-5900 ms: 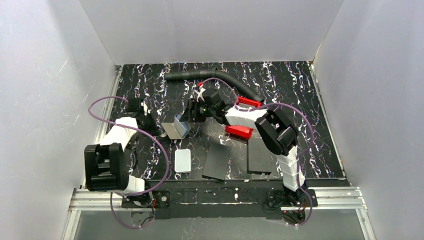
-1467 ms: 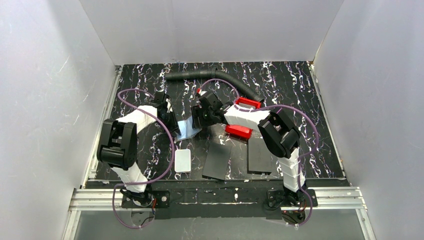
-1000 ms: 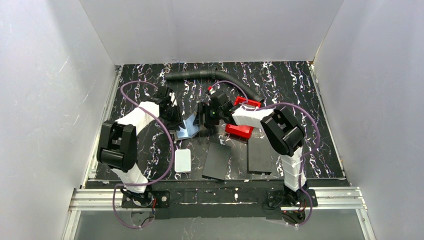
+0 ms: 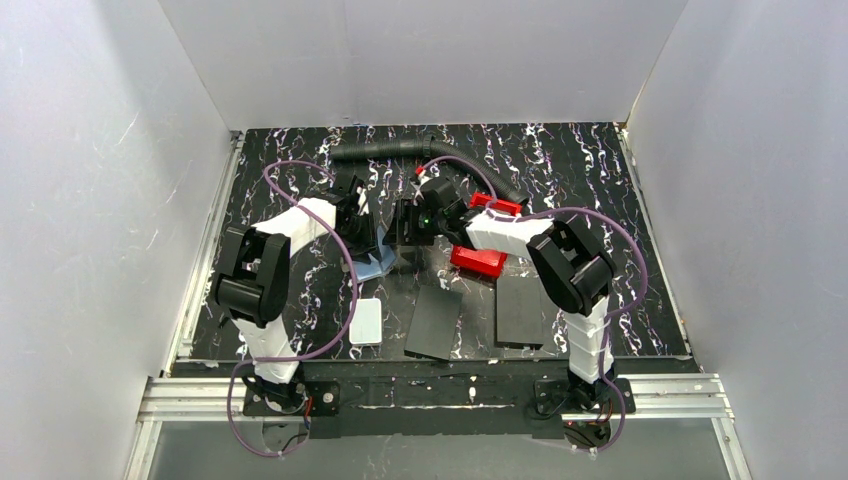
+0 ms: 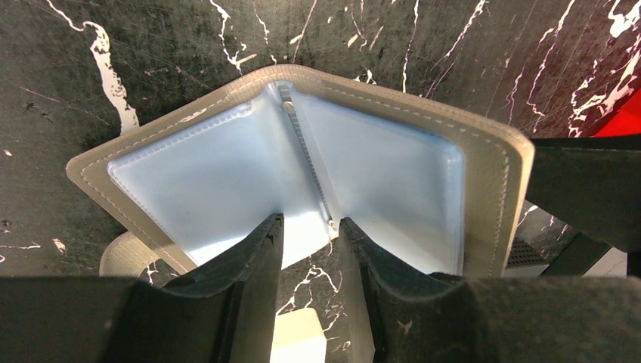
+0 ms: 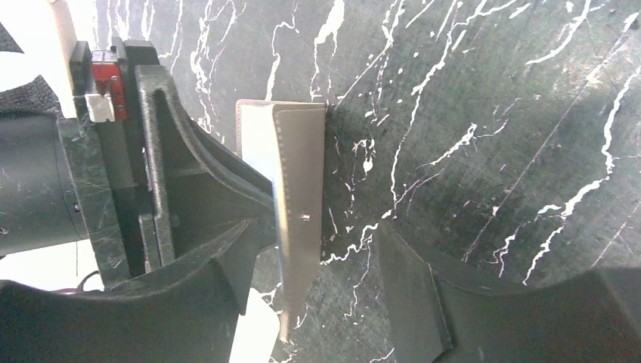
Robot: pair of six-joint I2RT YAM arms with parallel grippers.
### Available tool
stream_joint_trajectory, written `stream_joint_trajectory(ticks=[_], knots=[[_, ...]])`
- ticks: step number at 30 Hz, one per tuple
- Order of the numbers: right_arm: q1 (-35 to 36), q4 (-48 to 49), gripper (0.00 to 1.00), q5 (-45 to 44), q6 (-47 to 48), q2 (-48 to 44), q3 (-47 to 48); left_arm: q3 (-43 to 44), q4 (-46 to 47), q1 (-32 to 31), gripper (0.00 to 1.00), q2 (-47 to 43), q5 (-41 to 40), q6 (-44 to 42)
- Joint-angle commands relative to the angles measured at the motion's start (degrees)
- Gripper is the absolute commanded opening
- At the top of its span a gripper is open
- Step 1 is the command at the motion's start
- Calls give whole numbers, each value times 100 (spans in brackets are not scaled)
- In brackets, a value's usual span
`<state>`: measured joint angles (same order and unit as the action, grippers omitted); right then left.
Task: Put the credit cards into the card holder
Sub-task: Open the card holder at the center of the board.
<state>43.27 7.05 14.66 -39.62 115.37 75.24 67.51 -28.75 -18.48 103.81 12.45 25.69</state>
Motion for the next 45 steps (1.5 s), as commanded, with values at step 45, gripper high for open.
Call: stream_joint_trajectory(ticks=[45], knots=[[226,-1334,62,-1261,1088,-316,326,295,-450,-6,46,651,-764,-220]])
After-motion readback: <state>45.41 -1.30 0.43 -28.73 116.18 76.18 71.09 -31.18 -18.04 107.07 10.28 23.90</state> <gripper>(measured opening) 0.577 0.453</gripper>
